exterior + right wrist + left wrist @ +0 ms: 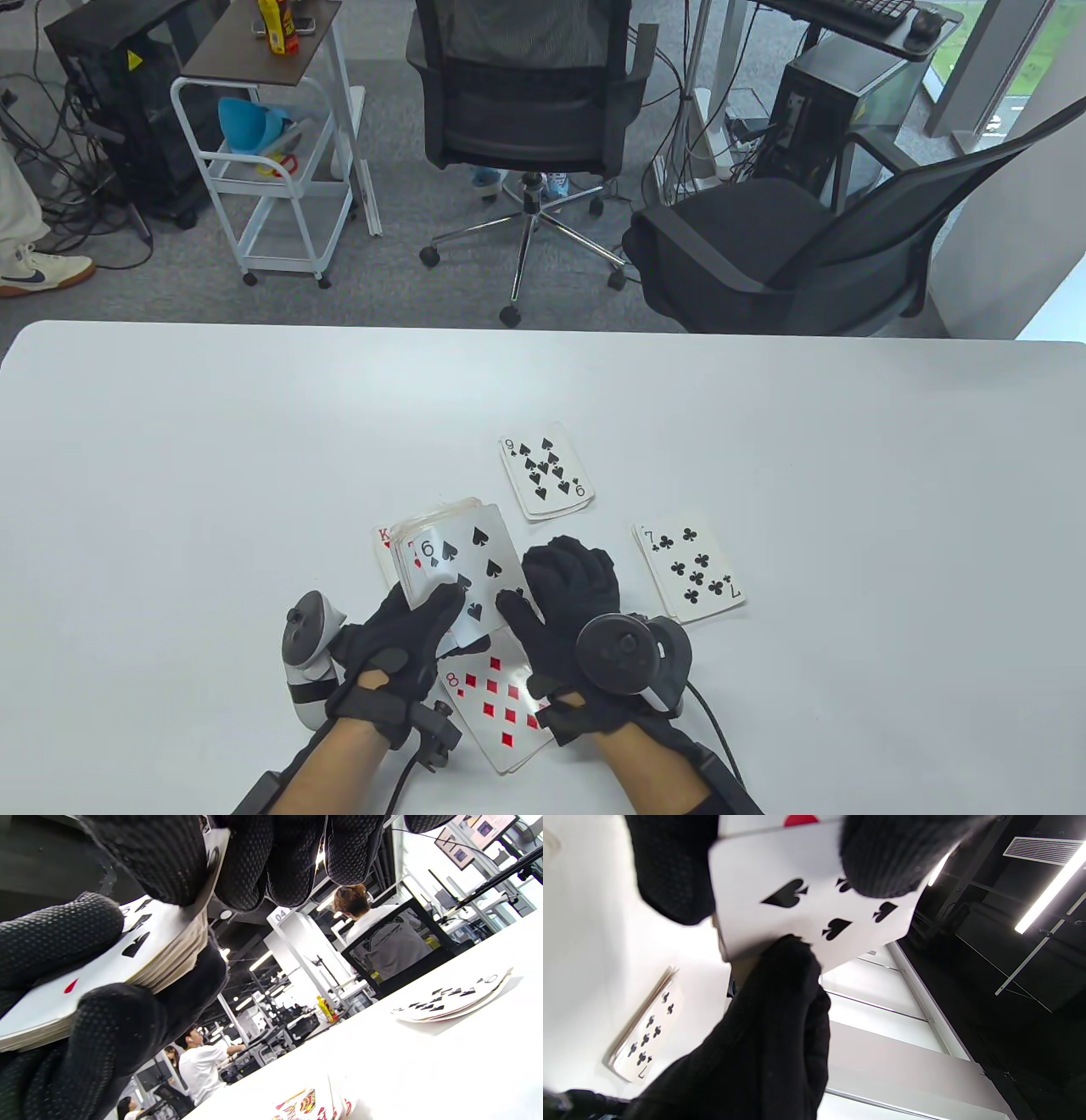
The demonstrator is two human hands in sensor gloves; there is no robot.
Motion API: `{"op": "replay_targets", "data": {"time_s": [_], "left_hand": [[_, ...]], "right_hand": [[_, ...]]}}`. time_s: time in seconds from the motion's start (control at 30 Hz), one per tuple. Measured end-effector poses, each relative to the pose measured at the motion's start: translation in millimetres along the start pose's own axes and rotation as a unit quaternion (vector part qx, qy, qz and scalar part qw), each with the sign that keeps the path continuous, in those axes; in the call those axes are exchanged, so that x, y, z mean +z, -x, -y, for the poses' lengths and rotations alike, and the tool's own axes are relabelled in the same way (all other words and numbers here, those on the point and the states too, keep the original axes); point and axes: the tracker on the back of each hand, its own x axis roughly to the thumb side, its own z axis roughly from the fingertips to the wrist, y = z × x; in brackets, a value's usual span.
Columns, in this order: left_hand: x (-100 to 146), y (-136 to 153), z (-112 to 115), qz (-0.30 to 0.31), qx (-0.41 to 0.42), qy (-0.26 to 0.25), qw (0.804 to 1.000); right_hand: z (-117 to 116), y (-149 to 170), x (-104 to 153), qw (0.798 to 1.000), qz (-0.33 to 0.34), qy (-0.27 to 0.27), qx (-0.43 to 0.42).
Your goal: Playing card suit sorting
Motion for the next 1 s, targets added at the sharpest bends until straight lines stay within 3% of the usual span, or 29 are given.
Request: {"op": "replay_targets", "data": {"time_s": [0.4,0.5,0.7,1.0], "left_hand": [[-2.1,-3.7,-4.6,0.006,0.008,-0.011,1.0],[-2.0,-6.5,-6.0,0.014,0.019,-0.015,1.0],[1.1,-17.1,-7.4,0.045,0.031,-0.024,0.998],[2.6,-24.1,-17.1,0.054,0.045,-0.036,0.997]], "right_hand": [[3.7,2.8,-8.2,1.0,-0.017,-0.018,0.013],[11.6,12.8,-19.2,0.998,-0.051,-0.01,0.023],[26.0,52.1,-65.3,0.985,-0.174,-0.014,0.003],[12.9,90.1,-145.1,0.952,-0.259,-0.098,0.127]]}}
